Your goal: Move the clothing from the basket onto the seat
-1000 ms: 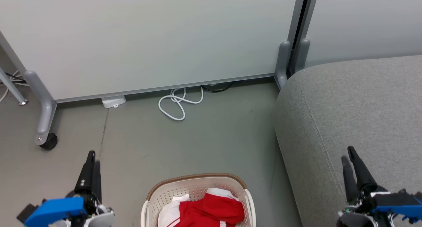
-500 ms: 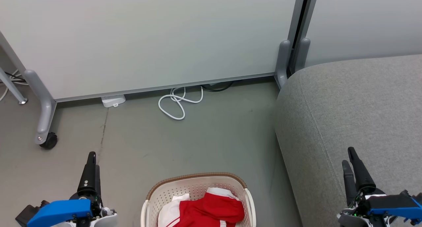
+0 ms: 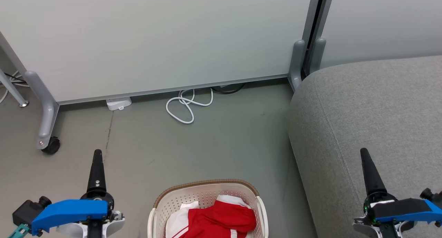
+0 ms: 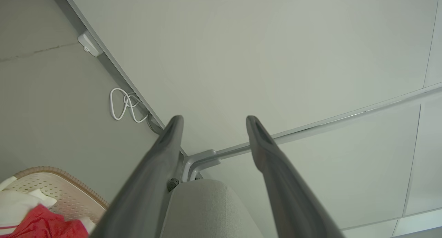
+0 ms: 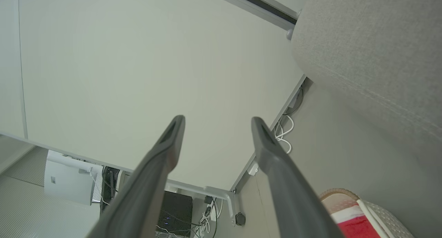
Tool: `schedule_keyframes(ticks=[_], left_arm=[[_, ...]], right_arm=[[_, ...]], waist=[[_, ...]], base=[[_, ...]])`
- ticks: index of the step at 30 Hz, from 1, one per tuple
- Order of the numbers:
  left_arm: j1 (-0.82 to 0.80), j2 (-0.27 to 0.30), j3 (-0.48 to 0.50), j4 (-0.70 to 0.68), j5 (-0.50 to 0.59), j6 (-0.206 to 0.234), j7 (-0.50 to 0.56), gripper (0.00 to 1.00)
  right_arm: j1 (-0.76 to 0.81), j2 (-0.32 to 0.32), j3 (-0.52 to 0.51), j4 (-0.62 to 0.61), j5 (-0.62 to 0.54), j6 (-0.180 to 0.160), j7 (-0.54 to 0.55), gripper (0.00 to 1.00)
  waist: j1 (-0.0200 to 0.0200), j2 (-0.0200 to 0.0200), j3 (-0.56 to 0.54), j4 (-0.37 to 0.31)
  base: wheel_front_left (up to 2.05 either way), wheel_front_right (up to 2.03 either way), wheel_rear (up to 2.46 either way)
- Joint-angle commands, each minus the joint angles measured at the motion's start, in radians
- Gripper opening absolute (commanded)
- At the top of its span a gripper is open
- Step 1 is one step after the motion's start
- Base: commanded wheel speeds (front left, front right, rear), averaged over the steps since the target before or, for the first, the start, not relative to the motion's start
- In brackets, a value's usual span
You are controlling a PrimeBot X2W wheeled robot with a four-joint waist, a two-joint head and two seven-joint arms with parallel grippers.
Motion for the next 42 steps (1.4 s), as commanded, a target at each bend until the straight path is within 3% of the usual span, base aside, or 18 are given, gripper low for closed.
schedule_keyframes(ticks=[1,22,42], left_arm=[[-0.03,0.008,-0.014,-0.027,0.058,0.013,-0.013,1.0],[-0.05,0.016,-0.128,-0.029,0.532,0.068,-0.082,1.0],[-0.066,0.037,-0.206,-0.009,0.772,0.119,-0.14,1.0]], right_arm=[[-0.024,-0.006,0.01,-0.03,-0.07,0.001,-0.013,1.0],[-0.026,-0.008,0.046,-0.067,-0.489,0.002,-0.083,1.0],[-0.025,-0.01,0.063,-0.066,-0.744,0.002,-0.14,1.0]], waist=[[0.0,-0.0001,0.002,0.001],[0.0,-0.0001,0.015,0.005],[0.0,-0.0001,0.022,0.011]], base=[[0.0,0.0,0.0],[0.0,0.0,0.0],[0.0,0.0,0.0]])
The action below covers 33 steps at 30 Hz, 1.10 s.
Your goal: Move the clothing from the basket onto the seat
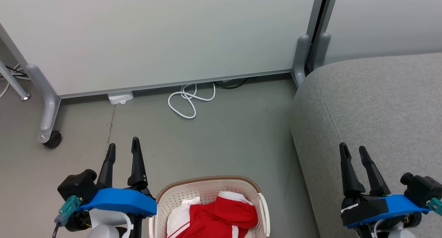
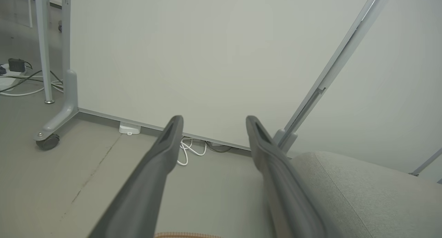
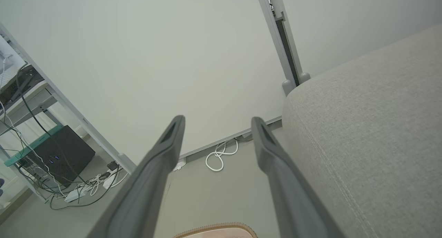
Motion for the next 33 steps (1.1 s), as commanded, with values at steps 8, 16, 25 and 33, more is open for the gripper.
schedule_keyframes(ticks=[8,16,25,33], left_arm=[[-0.028,0.013,-0.024,-0.004,0.101,0.017,-0.03,1.0],[-0.035,0.015,-0.039,0.0,0.174,0.022,-0.047,1.0],[-0.039,0.016,-0.054,0.006,0.252,0.027,-0.066,1.0],[-0.044,0.016,-0.061,0.015,0.325,0.031,-0.085,1.0]], right_arm=[[-0.02,-0.008,0.009,-0.015,-0.109,0.002,-0.028,1.0],[-0.021,-0.009,0.013,-0.017,-0.179,0.002,-0.048,1.0],[-0.021,-0.009,0.017,-0.015,-0.261,0.002,-0.067,1.0],[-0.024,-0.01,0.019,-0.01,-0.331,0.002,-0.085,1.0]], waist=[[0.0,0.0,0.003,0.001],[0.0,0.0,0.008,0.004],[0.0,0.0,0.013,0.009],[0.0,0.0,0.017,0.012]], base=[[0.0,0.0,0.0],[0.0,0.0,0.0],[0.0,0.0,0.0],[0.0,0.0,0.0]])
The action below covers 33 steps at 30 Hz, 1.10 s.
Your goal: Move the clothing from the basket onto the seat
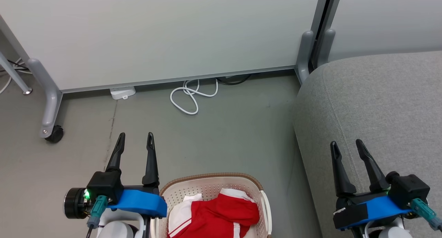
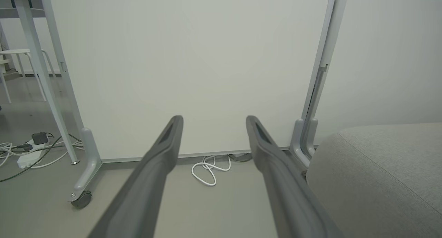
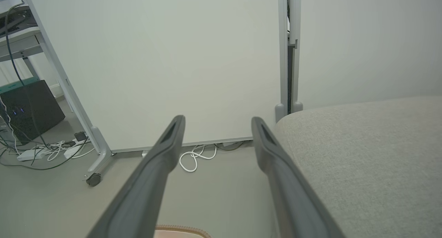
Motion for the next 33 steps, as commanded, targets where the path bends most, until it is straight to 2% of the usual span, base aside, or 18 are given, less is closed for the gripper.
schedule_keyframes(ticks=[1,22,33], left_arm=[[-0.02,0.003,-0.002,0.0,0.028,0.006,-0.009,1.0],[-0.024,-0.004,-0.016,0.016,0.171,0.013,-0.045,1.0],[-0.011,-0.01,-0.001,0.027,0.158,0.0,-0.045,1.0]], right_arm=[[-0.015,-0.007,0.002,-0.003,-0.028,0.002,-0.01,1.0],[-0.006,-0.008,0.002,0.005,-0.158,0.002,-0.046,1.0],[0.002,-0.008,0.005,0.016,-0.137,0.002,-0.044,1.0]], waist=[[0.0,-0.0001,0.0,0.0],[0.0,-0.0001,0.009,0.004],[0.0,-0.0001,-0.001,0.002]], base=[[0.0,0.0,0.0],[0.0,0.0,0.0],[0.0,0.0,0.0]])
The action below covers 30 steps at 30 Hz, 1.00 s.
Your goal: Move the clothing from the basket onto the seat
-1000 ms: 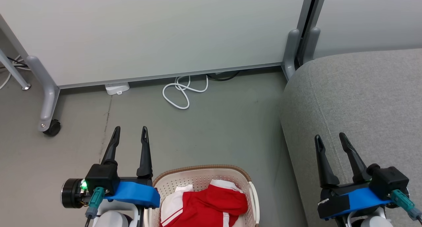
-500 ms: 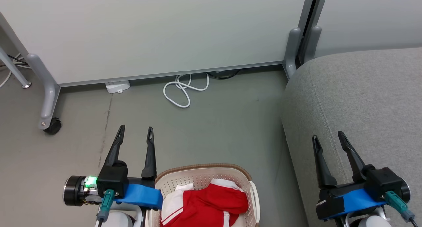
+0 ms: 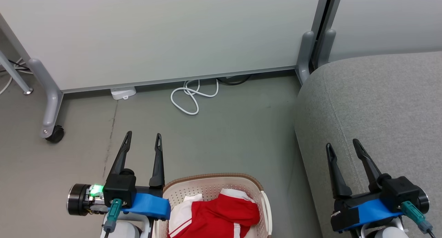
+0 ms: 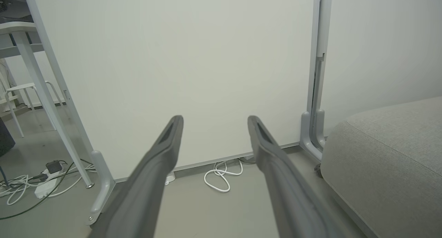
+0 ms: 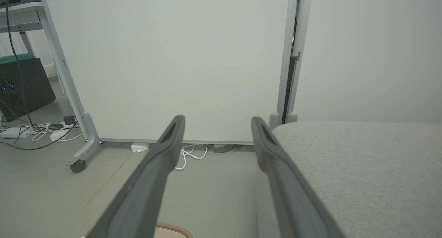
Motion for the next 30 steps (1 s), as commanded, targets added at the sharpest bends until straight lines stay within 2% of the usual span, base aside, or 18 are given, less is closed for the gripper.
schedule_keyframes(ticks=[1,11,19,30], left_arm=[[-0.003,0.0,0.007,0.002,-0.003,-0.003,-0.005,1.0],[-0.01,-0.003,0.008,0.015,0.003,-0.017,-0.005,1.0],[-0.076,0.011,-0.031,0.075,0.031,-0.063,-0.005,1.0],[-0.215,0.044,-0.138,0.231,0.081,-0.134,-0.004,1.0]], right_arm=[[0.006,-0.006,0.002,0.003,0.005,0.0,-0.004,1.0],[-0.001,-0.006,0.003,-0.001,-0.001,0.0,-0.004,1.0],[-0.032,-0.006,0.008,-0.022,-0.015,0.0,-0.004,1.0],[-0.094,-0.006,0.021,-0.071,-0.029,0.0,-0.003,1.0]], waist=[[0.0,0.0,-0.001,0.0],[0.0,0.0,0.004,-0.003],[0.0,0.0,0.045,-0.019],[0.0,0.0,0.176,-0.093]], base=[[0.0,0.0,0.0],[0.0,0.0,0.0],[0.0,0.0,0.0],[0.0,0.0,0.0]])
